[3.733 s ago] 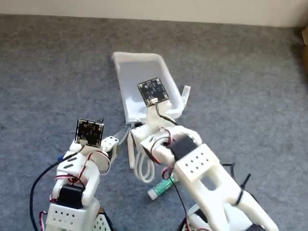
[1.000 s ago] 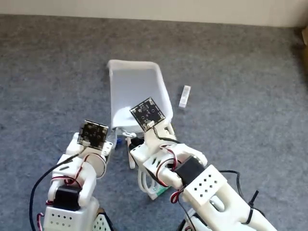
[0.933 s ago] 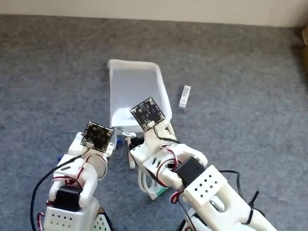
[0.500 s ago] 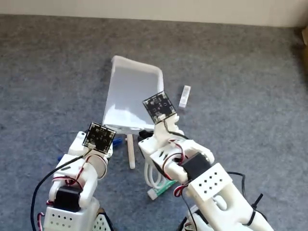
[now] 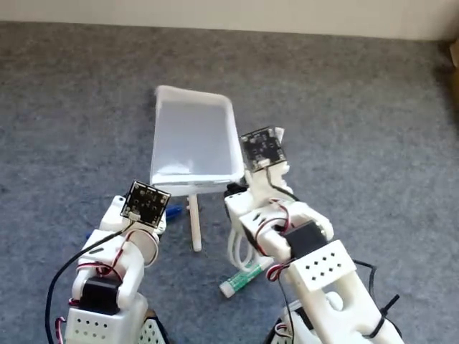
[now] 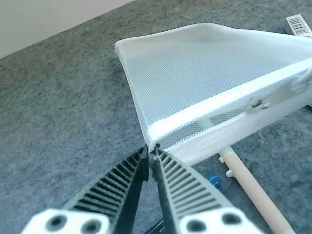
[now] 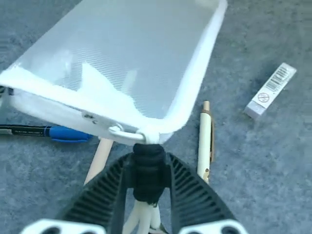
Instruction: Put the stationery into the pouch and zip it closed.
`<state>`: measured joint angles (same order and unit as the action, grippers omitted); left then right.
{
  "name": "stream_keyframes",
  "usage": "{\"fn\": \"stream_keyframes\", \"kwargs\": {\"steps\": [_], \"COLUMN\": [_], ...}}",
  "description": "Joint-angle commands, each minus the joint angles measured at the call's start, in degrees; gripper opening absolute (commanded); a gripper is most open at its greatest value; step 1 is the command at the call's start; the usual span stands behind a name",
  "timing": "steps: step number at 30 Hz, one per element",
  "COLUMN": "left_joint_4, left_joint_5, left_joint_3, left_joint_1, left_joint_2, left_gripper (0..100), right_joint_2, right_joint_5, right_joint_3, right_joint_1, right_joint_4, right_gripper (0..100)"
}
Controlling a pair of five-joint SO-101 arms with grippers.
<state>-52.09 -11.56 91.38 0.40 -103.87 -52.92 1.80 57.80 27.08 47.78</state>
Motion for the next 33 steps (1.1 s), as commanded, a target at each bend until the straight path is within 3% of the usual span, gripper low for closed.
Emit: {"fn": "stream_keyframes", "kwargs": {"steps": [1, 16, 25, 30, 33], "left_joint_4": [0.7, 0.7, 0.7, 0.7, 0.7], "left_joint_5": [-0.5, -0.5, -0.5, -0.2, 3.9], "left_joint_3": [-2.5, -2.5, -2.3, -2.0, -1.9], "left_joint_1": [-2.1, -3.9, -3.6, -3.6, -3.7], "left_joint_2": [-0.7, -0.7, -0.7, -0.7, -0.7], "left_gripper": [1, 1, 2, 15, 22], "right_joint_2": [-2.2, -2.2, -16.8, -25.1, -27.5], "right_joint_5": [-0.7, -0.7, -4.0, -8.6, -11.3], "right_joint_3": [-4.0, -5.8, -7.4, -2.9, -1.2], "right_joint_1": [-5.4, -7.5, 3.2, 6.2, 6.8], "right_joint_4": [0.1, 4.3, 10.4, 10.3, 10.3], "right_gripper": [0.4, 0.4, 0.4, 0.4, 0.4]}}
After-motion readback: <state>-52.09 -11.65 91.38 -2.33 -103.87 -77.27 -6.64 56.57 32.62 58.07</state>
